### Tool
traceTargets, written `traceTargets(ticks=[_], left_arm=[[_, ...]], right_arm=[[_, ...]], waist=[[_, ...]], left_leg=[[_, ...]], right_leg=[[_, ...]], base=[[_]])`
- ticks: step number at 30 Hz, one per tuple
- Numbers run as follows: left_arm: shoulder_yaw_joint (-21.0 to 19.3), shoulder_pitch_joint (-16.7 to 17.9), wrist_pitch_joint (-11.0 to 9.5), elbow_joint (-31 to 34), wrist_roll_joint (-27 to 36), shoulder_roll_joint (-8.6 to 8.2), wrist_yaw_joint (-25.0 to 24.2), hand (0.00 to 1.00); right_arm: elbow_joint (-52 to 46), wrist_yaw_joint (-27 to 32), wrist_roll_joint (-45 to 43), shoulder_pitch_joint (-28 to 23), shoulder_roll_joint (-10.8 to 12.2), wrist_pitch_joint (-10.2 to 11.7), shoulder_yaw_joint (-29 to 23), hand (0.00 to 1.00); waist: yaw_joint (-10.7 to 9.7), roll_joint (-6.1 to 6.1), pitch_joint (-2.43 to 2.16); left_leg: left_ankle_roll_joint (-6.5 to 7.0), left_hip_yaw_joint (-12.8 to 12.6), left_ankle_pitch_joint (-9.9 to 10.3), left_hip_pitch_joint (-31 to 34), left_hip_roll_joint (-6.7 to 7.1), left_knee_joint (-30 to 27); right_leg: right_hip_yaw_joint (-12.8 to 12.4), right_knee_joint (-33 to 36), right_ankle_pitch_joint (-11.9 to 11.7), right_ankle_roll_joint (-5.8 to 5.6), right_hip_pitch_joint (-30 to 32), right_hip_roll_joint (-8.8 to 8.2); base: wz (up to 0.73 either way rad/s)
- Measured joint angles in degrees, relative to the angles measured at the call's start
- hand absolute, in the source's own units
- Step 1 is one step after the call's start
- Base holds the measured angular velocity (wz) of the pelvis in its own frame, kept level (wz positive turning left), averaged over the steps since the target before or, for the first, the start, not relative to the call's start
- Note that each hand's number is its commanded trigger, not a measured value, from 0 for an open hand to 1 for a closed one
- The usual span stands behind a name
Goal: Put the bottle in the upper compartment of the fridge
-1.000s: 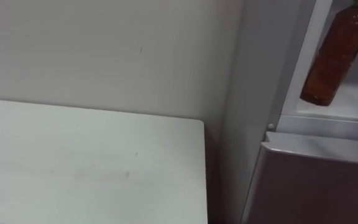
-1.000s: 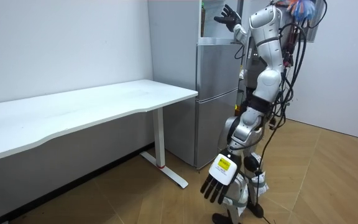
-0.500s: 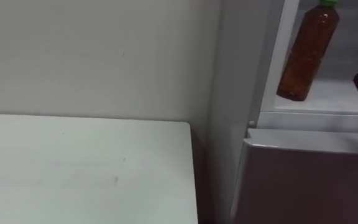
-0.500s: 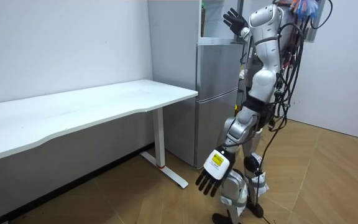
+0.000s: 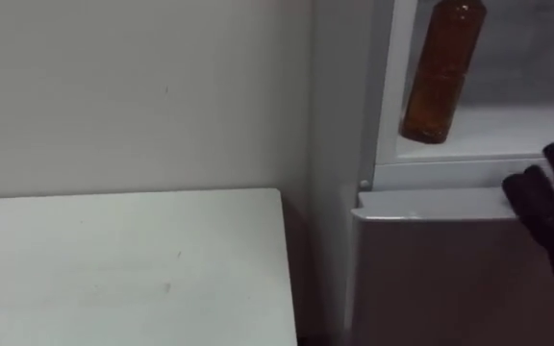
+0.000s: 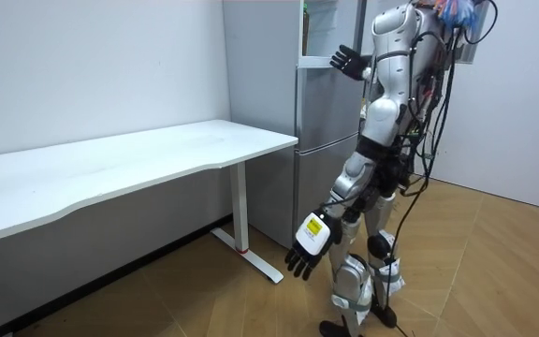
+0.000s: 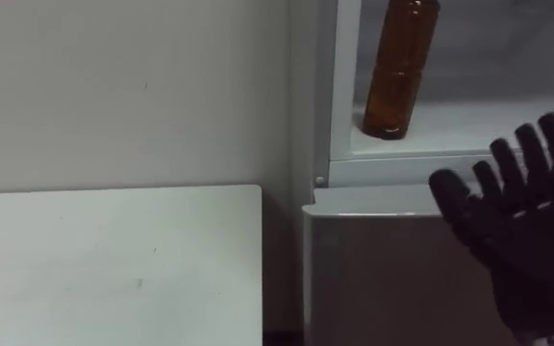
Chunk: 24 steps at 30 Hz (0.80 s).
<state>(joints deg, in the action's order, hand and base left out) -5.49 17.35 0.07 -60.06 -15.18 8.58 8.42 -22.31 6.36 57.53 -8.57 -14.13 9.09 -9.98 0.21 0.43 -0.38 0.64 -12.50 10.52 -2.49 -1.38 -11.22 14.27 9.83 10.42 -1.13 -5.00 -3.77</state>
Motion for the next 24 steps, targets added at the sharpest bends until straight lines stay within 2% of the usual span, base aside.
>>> traceTargets(ticks=[3, 7, 11, 14, 18, 24], left_arm=[[0.00, -0.25, -0.56, -0.12, 0.00, -0.07, 0.01, 0.00], [0.17, -0.19, -0.57, -0.13, 0.00, -0.47, 0.05, 0.00], [0.86, -0.13, -0.58, -0.11, 0.01, -0.49, 1.53, 0.00], [1.84, -0.13, -0.72, -0.11, -0.01, -0.81, 2.35, 0.00], [2.58, -0.43, -1.39, 0.00, 1.94, -0.85, 2.72, 0.00], [2.68, -0.83, -1.43, 0.57, 3.23, -0.88, 2.75, 0.00]], right_arm=[[2.89, -3.51, 1.01, -0.58, 0.92, 0.26, -0.26, 0.00], [5.13, -5.12, 2.95, -1.41, 1.26, 0.25, -0.16, 0.00], [11.26, -5.73, 2.53, -3.74, 3.30, 0.85, 0.07, 0.00], [17.14, -4.47, 0.35, -6.12, 3.38, 0.79, 1.37, 0.00], [27.70, -1.63, -2.18, -6.40, 3.80, 0.72, 2.57, 0.00], [35.05, 4.39, -9.57, -8.04, 5.25, 0.81, 2.87, 0.00]], waist=[[-0.55, 0.12, -0.14], [-1.03, 0.13, -0.12], [-1.61, -0.04, -0.05], [-1.58, -0.22, -0.09], [-1.98, -0.13, -0.13], [-2.51, 0.26, -0.16]], left_leg=[[-0.07, -0.10, 0.05, -0.23, 0.02, 0.06], [-0.14, -0.97, 0.09, -0.74, -0.09, 0.51], [-0.20, -1.45, 0.42, -1.13, -0.18, 0.48], [-0.10, -1.67, 0.53, -0.95, -0.21, 0.43], [-0.10, -1.54, 0.58, -0.88, -0.20, 0.33], [-0.11, -1.57, 0.57, -1.08, -0.12, 0.61]], right_leg=[[-0.14, -0.06, 0.00, 0.00, -0.31, 0.10], [-1.18, -0.11, 0.00, 0.00, 0.02, 0.26], [-1.66, -0.04, 0.01, 0.00, -0.02, 0.33], [-1.85, -0.03, 0.02, -0.02, 0.11, 0.28], [-1.84, -0.05, 0.02, -0.03, 0.34, 0.29], [-1.60, -0.04, 0.02, -0.03, 0.10, 0.28]], base=[[-0.01], [-0.11], [-0.10], [-0.04], [0.00], [0.00]])
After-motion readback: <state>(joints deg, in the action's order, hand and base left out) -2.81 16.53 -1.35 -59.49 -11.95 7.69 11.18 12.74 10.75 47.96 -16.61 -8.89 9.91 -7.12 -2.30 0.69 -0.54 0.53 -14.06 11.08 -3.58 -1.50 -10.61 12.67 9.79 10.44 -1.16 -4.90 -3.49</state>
